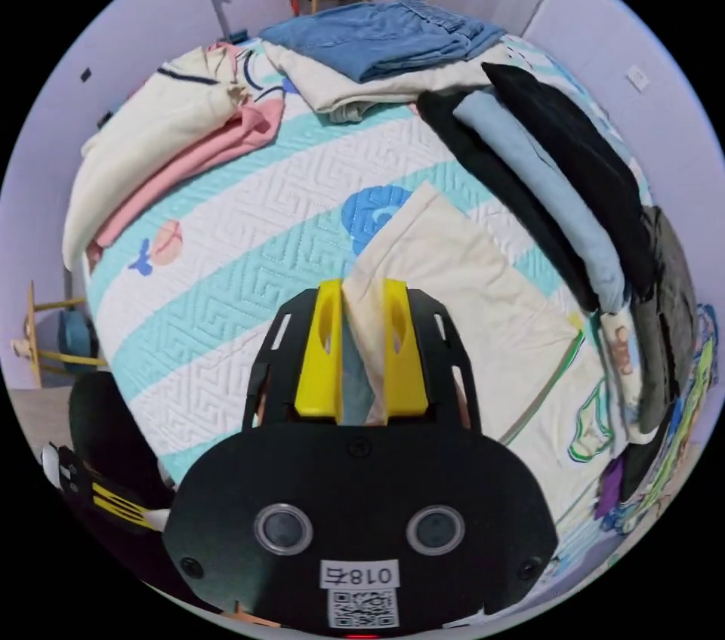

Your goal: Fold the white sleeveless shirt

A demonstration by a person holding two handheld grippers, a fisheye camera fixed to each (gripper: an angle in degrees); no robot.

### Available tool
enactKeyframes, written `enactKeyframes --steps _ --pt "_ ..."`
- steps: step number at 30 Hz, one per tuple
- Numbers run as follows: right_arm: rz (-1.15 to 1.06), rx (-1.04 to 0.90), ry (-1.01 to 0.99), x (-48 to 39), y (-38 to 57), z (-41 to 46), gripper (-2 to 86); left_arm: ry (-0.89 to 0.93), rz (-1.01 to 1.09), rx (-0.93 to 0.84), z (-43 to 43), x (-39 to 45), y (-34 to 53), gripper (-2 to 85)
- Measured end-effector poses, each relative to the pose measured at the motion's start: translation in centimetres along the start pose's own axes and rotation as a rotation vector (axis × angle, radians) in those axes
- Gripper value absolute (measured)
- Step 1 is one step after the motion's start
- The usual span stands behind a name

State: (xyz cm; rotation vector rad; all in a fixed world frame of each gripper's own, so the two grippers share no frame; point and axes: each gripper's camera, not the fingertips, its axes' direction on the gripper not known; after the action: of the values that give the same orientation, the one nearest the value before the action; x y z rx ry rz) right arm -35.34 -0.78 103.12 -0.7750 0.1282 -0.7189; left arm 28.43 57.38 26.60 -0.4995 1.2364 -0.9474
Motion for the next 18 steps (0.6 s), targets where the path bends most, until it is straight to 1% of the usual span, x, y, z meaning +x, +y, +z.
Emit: enactKeyframes --steps 1,2,4,6,9,11,12,14,18 --pt "0.019 0.021 0.023 0.9 0.2 -0.3 3.4 -0.002 0.010 -0.006 -0.1 0.7 -0.1 -0.8" --pt "0.033 0.004 -0.004 2.0 0.3 -0.2 1.7 -0.004 0.016 -0.008 -0.1 1.0 -0.2 -0.8" --pt "0.052 -0.022 -0.034 3.6 0.5 -0.1 0.8 -0.014 0.032 -0.017 -0.2 2.4 -0.4 -0.8" --pt "0.091 0.026 -0.029 5.4 1.1 -0.8 0.4 -0.036 0.037 -0.022 -0.3 3.5 -0.5 -0.9" --pt "0.226 0.161 -0.135 9.6 2.9 -3.0 0.1 -0.089 0.057 -0.032 -0.9 6.1 -0.8 -0.9" --pt "0.368 0.285 -0.245 13.9 5.7 -4.9 0.0 -0.120 0.082 -0.042 -1.3 8.1 -1.3 -0.9" --pt "0.407 0.318 -0.272 15.1 6.6 -5.3 0.0 -0.134 0.106 -0.048 -1.4 9.6 -1.7 -0.8" --pt "0.561 0.464 -0.396 19.9 11.4 -7.0 0.0 -0.146 0.157 -0.060 -1.4 12.4 -2.6 -0.8" --pt "0.733 0.662 -0.504 26.3 20.8 -8.5 0.0 -0.134 0.318 -0.099 0.4 20.0 -5.3 -0.8"
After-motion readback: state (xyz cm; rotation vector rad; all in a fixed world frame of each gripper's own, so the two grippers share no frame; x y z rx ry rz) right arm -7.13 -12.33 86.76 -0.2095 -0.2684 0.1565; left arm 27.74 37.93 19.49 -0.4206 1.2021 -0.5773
